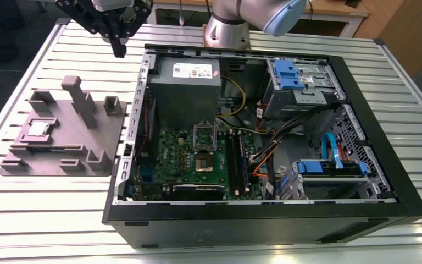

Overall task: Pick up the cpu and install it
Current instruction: 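Reach for the cpu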

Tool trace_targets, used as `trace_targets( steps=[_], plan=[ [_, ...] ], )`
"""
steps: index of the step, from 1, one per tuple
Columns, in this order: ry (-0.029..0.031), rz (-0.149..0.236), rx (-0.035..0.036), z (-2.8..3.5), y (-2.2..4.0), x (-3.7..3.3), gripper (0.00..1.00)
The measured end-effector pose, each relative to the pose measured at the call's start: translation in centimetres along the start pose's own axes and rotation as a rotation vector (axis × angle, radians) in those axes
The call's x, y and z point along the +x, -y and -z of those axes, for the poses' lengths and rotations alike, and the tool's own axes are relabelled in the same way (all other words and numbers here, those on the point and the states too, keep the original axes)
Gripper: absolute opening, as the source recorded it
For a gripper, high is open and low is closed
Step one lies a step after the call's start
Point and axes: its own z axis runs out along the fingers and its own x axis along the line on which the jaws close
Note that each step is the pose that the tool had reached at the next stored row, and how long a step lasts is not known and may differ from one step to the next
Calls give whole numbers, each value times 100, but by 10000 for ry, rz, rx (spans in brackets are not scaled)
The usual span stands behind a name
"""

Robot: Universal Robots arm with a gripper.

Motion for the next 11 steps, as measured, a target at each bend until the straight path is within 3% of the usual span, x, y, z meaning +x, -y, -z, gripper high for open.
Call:
trace_targets(
  steps=[11],
  plan=[
    [1, 0, 0, 1, 4, 56, 10]
  ],
)
